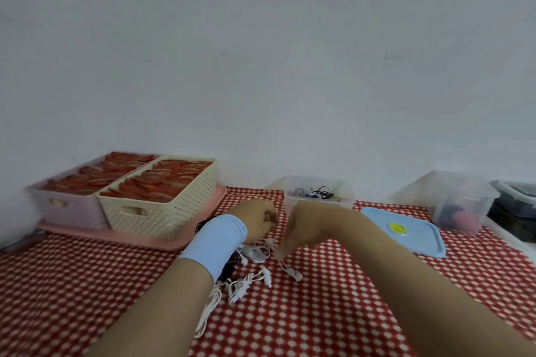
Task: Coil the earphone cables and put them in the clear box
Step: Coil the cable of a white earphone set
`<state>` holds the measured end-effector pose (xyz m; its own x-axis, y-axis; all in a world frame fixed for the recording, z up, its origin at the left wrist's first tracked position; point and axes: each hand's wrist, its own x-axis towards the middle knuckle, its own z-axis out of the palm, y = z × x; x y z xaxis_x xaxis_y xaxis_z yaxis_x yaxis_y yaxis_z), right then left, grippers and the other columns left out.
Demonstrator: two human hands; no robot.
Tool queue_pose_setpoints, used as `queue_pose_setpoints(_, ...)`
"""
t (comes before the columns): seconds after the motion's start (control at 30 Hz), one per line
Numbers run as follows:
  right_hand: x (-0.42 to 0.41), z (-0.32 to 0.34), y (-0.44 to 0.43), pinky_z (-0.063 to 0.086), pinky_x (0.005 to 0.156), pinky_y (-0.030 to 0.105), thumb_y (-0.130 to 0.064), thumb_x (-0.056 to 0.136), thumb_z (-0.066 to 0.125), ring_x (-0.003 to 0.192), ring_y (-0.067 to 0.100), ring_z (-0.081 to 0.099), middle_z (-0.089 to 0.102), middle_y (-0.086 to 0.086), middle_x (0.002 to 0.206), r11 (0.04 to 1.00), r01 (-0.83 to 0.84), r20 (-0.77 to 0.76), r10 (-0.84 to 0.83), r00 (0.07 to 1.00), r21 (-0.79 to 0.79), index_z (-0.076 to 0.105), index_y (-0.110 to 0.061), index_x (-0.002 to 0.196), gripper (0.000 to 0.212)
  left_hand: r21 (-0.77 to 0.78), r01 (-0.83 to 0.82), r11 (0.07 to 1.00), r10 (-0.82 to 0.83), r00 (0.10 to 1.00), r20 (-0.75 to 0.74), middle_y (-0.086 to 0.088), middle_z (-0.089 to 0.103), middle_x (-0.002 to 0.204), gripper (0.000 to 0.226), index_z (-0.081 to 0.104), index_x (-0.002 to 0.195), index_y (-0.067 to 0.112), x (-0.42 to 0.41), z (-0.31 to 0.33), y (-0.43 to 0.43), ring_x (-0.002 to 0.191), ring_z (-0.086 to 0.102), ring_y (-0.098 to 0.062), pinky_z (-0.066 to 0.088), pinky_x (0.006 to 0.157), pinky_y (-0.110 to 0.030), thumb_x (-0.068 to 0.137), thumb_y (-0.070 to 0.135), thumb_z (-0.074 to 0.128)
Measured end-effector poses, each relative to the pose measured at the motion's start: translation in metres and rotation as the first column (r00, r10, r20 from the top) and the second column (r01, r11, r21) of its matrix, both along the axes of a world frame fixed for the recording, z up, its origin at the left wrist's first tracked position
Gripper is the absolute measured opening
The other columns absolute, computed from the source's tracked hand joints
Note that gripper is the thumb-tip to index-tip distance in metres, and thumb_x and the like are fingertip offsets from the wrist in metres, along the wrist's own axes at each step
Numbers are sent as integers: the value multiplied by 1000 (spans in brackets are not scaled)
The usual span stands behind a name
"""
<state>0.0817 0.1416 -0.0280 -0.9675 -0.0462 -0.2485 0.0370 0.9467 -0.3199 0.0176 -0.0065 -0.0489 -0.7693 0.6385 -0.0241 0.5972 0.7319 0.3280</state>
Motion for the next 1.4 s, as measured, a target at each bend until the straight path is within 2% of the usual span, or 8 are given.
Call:
queue_pose_setpoints(0.17,4,-27,-15,54,94,33,-40,85,75,97,16,67,74,-2,107,990,-1,-29,5,1000,138,77,-21,105,27,-39,7,999,-2,990,139,4,69,116,31,69,121,27,10,-14,-30,96,61,-12,46,84,-23,90,25,65)
queue_pose_setpoints(0.37,9,-13,-4,53,73,27,-28,95,67,76,9,66,70,-10,79,976,88,-252,-137,958,-198,70,-28,76,19,19,-79,997,78,995,68,-2,43,141,68,43,144,33,16,-15,-39,115,57,-21,50,92,-29,86,9,67)
queue_pose_setpoints(0.6,24,0,17,53,70,23,-21,96,65,69,10,68,75,2,81,911,98,-359,-255,898,-400,75,-11,93,15,302,-59,952,42,997,64,6,70,102,7,74,91,24,31,2,-22,93,63,-12,49,86,-27,86,19,72)
queue_pose_setpoints(0.7,35,1,30,54,55,26,-13,98,60,51,14,61,68,9,71,879,131,-287,-286,914,-458,74,-7,91,17,420,-91,903,8,981,195,-5,72,97,3,66,93,18,42,13,-4,91,70,-24,59,84,-41,92,17,64)
queue_pose_setpoints(0.9,64,0,68,45,49,26,-20,95,64,46,15,51,64,8,71,881,217,-229,-335,914,-421,76,-7,91,18,432,-57,900,-39,977,209,-7,72,99,14,68,101,14,61,17,44,81,63,-17,53,82,-36,94,21,58)
queue_pose_setpoints(1.07,93,-7,101,49,51,21,-28,94,68,56,8,59,72,0,76,915,249,-152,-308,939,-316,78,-18,94,14,29,85,996,-88,991,97,2,68,107,15,73,98,18,72,7,75,92,62,-17,48,81,-25,94,22,59)
queue_pose_setpoints(1.23,109,-27,113,53,54,22,-19,94,69,69,12,70,77,4,91,913,207,-108,-259,960,-353,75,-16,110,18,-455,-25,890,23,1000,-9,-5,65,97,29,70,104,8,66,-11,82,78,55,-19,49,74,-31,96,27,49)
queue_pose_setpoints(1.4,105,-39,118,52,47,24,-9,99,56,70,17,74,75,2,93,892,264,-210,-356,910,-367,71,-15,113,22,-271,-104,957,81,992,-93,1,67,111,31,70,112,17,65,-10,82,98,64,-19,52,86,-31,93,20,45)
